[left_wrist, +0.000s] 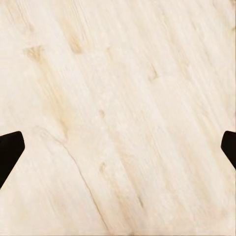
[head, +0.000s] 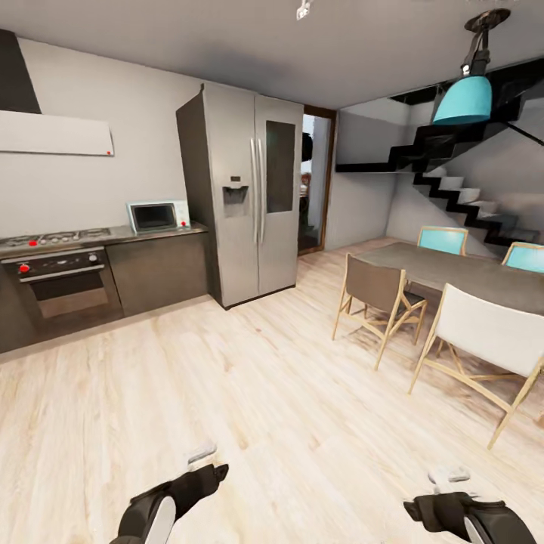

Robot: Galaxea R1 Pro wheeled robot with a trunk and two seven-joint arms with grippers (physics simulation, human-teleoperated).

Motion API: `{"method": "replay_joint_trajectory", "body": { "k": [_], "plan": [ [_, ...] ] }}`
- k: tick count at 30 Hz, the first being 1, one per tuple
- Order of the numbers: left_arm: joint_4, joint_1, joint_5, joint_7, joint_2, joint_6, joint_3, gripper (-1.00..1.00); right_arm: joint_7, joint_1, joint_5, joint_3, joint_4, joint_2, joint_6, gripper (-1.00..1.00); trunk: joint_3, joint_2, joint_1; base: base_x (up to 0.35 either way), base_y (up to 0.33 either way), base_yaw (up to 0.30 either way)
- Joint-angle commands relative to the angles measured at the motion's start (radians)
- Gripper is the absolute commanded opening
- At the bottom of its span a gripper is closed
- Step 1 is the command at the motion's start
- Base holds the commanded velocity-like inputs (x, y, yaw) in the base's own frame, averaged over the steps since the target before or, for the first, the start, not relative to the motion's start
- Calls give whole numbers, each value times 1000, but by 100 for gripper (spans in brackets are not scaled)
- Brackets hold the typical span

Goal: Put the three can of soda from the living room inside the tash can in the kitchen.

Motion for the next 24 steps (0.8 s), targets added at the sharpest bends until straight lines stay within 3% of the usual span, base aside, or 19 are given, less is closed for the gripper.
{"method": "replay_joint_trajectory", "body": {
  "k": [1, 3, 8, 24],
  "plan": [
    [13, 0, 13, 3, -2, -21, -1, 100, 4, 3, -2, -5, -4, -3, 4, 100, 0, 0, 0, 0, 0, -256],
    [38, 0, 44, 11, -4, -71, -1, 100, 11, 9, -5, -40, -8, -4, 12, 100, -1, 0, 0, 0, 0, -259],
    [57, 0, 60, 18, -5, -95, 1, 100, 13, 9, -5, -74, -1, -6, 16, 100, -1, 0, 0, -16, 0, -263],
    [70, 0, 71, 20, -11, -104, -9, 100, 14, -95, -5, -91, 155, -9, 14, 100, -2, 0, 0, -267, 5, -265]
  ]
}}
